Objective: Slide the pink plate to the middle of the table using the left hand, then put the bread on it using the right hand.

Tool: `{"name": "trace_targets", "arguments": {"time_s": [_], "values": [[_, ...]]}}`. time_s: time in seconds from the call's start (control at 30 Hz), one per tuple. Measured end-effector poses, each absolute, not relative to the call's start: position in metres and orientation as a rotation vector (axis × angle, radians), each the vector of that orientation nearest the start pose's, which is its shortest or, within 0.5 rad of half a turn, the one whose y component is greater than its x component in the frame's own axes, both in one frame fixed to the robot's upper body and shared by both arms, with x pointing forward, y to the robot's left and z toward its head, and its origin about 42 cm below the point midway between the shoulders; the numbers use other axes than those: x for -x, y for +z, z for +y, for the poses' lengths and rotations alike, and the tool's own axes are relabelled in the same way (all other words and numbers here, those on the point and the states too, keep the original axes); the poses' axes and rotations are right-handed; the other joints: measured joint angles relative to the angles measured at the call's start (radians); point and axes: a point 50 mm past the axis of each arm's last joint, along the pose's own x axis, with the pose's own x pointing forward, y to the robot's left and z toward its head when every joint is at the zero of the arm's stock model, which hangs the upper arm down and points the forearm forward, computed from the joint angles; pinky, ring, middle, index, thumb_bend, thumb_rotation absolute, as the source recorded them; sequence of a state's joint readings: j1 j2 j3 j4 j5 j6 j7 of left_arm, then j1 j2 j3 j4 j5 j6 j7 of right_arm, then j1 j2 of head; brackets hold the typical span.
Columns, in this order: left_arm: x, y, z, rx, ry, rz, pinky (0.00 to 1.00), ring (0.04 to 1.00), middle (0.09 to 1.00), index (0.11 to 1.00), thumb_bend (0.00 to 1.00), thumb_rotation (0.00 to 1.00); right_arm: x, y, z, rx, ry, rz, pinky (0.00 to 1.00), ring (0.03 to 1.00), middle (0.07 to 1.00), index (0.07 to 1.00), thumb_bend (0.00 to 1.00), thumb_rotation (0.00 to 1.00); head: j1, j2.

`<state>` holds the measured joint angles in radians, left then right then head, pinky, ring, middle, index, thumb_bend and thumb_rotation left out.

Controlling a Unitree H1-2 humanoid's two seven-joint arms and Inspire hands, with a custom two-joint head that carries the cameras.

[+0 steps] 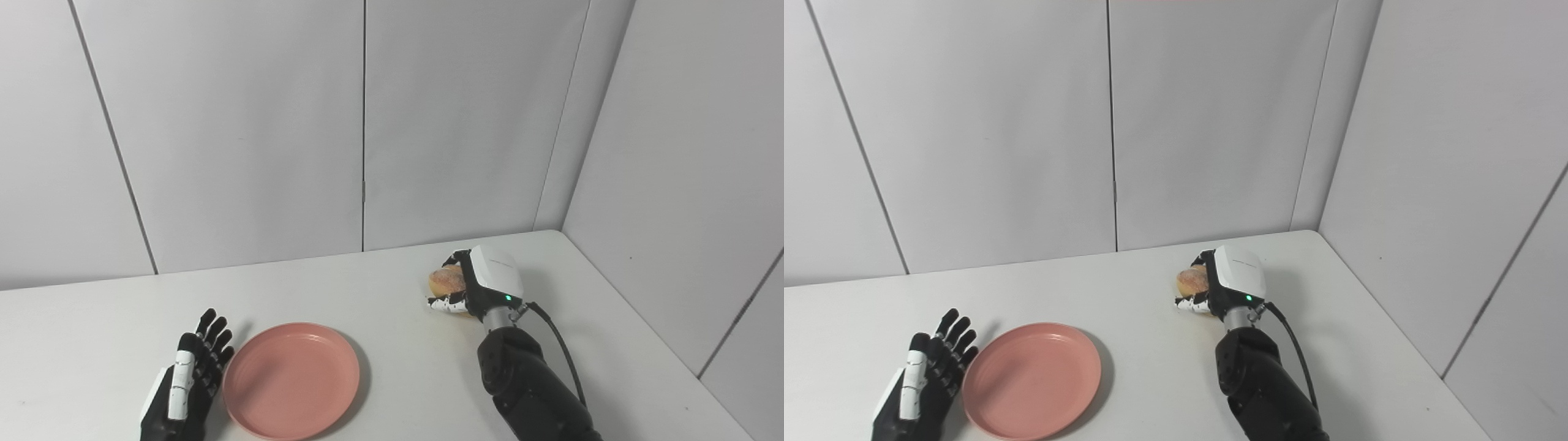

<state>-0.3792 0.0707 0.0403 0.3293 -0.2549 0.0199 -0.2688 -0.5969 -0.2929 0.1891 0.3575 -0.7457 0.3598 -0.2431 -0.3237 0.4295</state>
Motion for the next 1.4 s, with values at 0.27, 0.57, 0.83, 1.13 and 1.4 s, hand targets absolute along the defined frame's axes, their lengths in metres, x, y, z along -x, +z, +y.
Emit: {"name": "trace_targets", "arguments": {"time_s": [0.27,0.57,0.83,1.13,1.4], "values": [[-0.402,0.132,0.199,0.169,-0.302,-0.044,1.00,1.000,1.000,1.000,0.94,0.90,-0.447,0.267,-0.237,1.093,-0.309,-0.258,0.13,0.184,0.266,0.476,0.51,0.15,0.052,0.006],[-0.400,0.131,0.191,0.164,-0.296,-0.043,1.00,1.000,1.000,1.000,1.00,0.87,-0.431,0.292,-0.210,1.066,-0.245,-0.365,0.14,0.193,0.286,0.481,0.50,0.14,0.107,0.017],[-0.396,0.131,0.178,0.183,-0.289,-0.046,1.00,1.000,1.000,1.000,1.00,0.86,-0.423,0.276,-0.195,1.038,-0.140,-0.399,0.11,0.158,0.244,0.478,0.50,0.15,0.186,0.029],[-0.394,0.130,0.163,0.190,-0.294,-0.044,1.00,1.000,1.000,1.000,1.00,0.87,-0.419,0.267,-0.173,1.017,0.024,-0.416,0.16,0.225,0.331,0.486,0.50,0.15,0.258,0.035],[-0.392,0.130,0.154,0.176,-0.310,-0.043,0.98,1.000,1.000,1.000,1.00,0.87,-0.415,0.262,-0.151,0.983,0.124,-0.424,0.12,0.175,0.264,0.480,0.51,0.15,0.299,0.044]]}}
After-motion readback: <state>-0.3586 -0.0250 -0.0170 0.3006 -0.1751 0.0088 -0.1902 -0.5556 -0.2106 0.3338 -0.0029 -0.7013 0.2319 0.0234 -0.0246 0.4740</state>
